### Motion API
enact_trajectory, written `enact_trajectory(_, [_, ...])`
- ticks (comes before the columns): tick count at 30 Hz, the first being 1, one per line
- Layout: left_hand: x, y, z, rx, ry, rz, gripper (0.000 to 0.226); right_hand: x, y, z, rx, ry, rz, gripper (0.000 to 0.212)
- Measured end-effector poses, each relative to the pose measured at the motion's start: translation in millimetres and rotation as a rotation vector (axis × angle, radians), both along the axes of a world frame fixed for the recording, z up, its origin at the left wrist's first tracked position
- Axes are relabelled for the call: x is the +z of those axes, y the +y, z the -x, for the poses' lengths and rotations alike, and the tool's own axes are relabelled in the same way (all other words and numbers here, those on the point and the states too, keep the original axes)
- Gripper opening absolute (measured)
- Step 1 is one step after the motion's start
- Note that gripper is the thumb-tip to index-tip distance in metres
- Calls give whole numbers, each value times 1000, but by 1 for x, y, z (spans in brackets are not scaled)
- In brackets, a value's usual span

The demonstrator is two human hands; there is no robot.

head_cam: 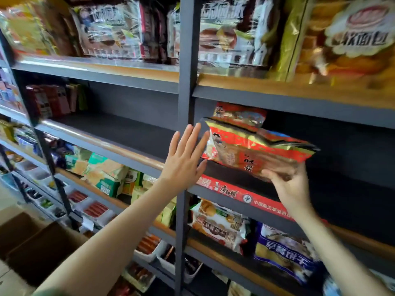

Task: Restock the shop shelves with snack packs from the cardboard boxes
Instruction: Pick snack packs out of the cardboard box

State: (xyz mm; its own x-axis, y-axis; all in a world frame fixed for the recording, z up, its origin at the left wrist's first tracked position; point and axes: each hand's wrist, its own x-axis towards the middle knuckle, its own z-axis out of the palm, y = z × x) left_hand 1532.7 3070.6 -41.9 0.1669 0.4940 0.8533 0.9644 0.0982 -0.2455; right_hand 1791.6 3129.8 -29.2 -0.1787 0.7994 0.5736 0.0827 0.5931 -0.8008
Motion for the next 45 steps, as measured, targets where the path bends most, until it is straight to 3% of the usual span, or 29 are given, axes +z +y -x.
enact_trajectory(5, [-4, 45, 23, 184, 94, 40, 58, -8, 39, 22, -10, -122, 100, 43])
enact_trajectory(11, [-15, 60, 33, 174, 151, -92, 57, -2, 83, 79, -45, -262, 217, 57])
enact_trajectory(13, [-16, 62, 36, 140, 171, -117, 60, -1, 90, 86, -202, -380, 114, 83])
enact_trajectory(15, [-17, 64, 38, 103, 174, -143, 59, 2, 89, 87, -422, -605, -178, 108])
enact_trajectory(18, [-19, 66, 39, 74, 160, -152, 57, 4, 78, 92, -359, -893, -589, 116])
enact_trajectory(21, [-17, 65, 38, 61, 150, -146, 54, -7, 81, 101, -219, -1299, -567, 110])
enact_trajectory(23, [-17, 65, 38, 55, 149, -142, 51, -13, 89, 106, -227, -1395, -569, 110])
enact_trajectory(28, [-13, 59, 36, 39, 135, -90, 42, -4, 74, 115, -162, -1440, -537, 96])
enact_trajectory(31, [-26, 43, 28, 69, 55, -4, 49, -10, 28, 118, -196, -1042, -615, 66])
enact_trajectory(33, [-67, 19, 24, -44, -78, 26, 49, -33, -15, 111, -169, -708, -689, 47])
enact_trajectory(34, [-97, 1, 21, -93, -166, 58, 47, -51, -37, 106, -99, -618, -721, 41])
enact_trajectory(36, [-165, -44, 18, -114, -339, 204, 44, -101, -73, 99, 86, -613, -747, 36])
enact_trajectory(38, [-238, -94, 15, -50, -492, 432, 43, -169, -99, 95, 294, -760, -629, 36])
enact_trajectory(42, [-383, -196, 9, 165, -832, 846, 49, -326, -124, 86, 579, -1151, -176, 48])
enact_trajectory(45, [-478, -261, -8, 263, -971, 1025, 53, -431, -135, 84, 641, -1383, 234, 56])
